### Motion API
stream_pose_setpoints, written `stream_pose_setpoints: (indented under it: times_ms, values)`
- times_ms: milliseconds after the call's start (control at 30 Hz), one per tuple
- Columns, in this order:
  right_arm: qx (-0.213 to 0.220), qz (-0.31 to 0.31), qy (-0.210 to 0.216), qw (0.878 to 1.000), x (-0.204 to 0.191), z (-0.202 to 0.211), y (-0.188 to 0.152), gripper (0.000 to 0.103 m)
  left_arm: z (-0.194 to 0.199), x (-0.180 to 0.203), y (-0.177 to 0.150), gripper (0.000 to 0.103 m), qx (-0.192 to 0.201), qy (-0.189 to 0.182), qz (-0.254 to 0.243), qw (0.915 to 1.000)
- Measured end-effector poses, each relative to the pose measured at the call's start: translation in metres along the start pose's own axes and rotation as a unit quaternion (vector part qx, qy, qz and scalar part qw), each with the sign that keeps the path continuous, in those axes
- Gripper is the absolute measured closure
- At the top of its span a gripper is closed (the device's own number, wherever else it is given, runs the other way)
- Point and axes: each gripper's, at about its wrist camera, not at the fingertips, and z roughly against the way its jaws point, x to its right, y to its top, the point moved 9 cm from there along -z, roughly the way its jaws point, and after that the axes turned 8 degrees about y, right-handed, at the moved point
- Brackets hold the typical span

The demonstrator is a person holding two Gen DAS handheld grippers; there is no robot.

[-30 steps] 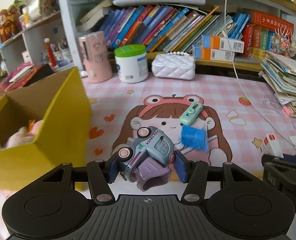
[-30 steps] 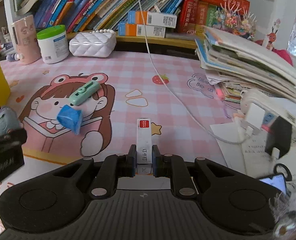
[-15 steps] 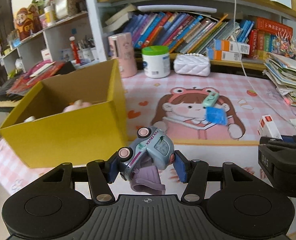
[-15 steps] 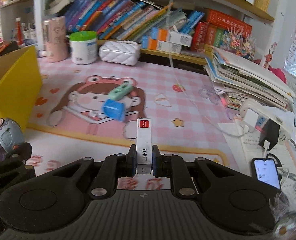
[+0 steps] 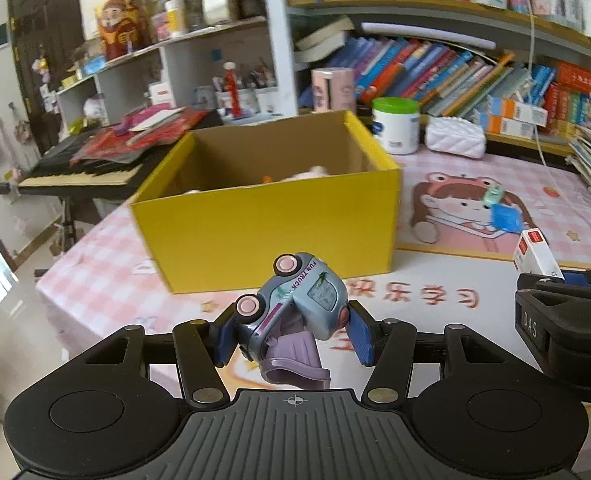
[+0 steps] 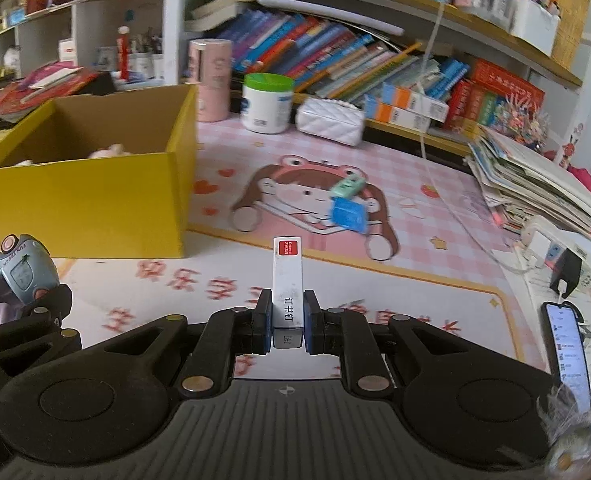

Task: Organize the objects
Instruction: 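Lift and carry the toy car and white box over the yellow box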

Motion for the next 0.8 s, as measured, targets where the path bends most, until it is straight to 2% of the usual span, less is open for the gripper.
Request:
stream_pose_setpoints:
  times_ms: [500,800]
  values:
    - [0.015,0.005,0.03,0.999,-0.077,0.026,-0.011,0.089,0.014,-0.076,-0.014,0.049,0.022,0.02,0.008,0.9995]
    - [0.018,0.01,0.039,0.999,-0.109,0.036,-0.016,0.089,0.018,-0.102,-0.019,0.049,0.027,0.019,0.012,0.9994]
